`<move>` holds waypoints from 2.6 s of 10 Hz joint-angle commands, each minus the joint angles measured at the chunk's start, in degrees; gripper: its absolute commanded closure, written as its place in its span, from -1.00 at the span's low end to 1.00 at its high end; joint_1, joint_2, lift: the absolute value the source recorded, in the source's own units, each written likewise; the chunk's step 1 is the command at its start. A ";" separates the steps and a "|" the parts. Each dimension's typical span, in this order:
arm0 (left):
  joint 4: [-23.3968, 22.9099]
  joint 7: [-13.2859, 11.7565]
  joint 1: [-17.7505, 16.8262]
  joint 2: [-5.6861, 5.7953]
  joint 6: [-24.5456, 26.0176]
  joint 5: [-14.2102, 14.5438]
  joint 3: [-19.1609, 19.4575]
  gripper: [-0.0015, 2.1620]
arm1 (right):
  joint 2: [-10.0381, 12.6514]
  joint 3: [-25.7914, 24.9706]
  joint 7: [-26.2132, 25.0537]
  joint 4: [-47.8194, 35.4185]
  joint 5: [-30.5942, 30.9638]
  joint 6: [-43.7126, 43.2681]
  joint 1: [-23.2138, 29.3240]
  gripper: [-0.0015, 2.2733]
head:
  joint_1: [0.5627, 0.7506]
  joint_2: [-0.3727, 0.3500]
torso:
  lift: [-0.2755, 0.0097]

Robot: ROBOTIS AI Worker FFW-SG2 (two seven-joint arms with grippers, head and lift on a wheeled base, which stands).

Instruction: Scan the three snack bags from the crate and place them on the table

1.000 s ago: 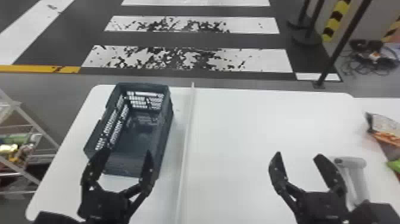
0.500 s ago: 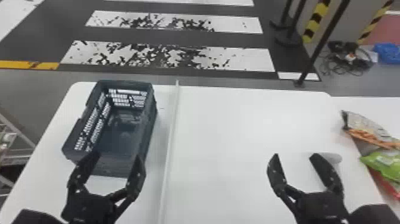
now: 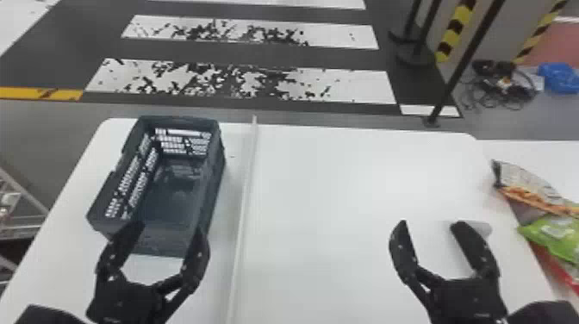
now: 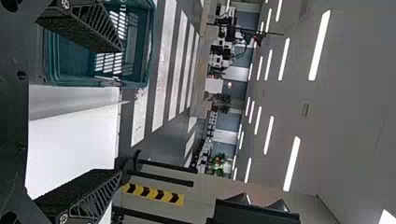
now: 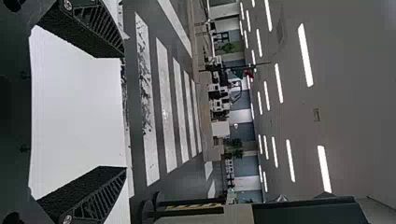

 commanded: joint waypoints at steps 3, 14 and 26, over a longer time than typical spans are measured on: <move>-0.25 -0.01 0.35 -0.01 -0.11 0.00 -0.14 -0.93 | -0.04 -0.22 -0.06 0.51 -0.76 -2.61 0.47 -0.94 | 0.41 -0.14 | 0.67; 0.10 0.25 0.52 -0.18 -0.81 -0.35 0.13 -0.93 | 0.23 -0.58 -0.50 0.69 -0.76 -2.61 0.38 -0.93 | 0.41 -0.16 | 0.67; 0.10 0.16 0.61 -0.27 -1.87 -0.44 0.04 -0.93 | 0.32 -0.58 -0.23 1.04 -0.76 -3.49 0.38 -0.93 | 0.41 -0.16 | 0.67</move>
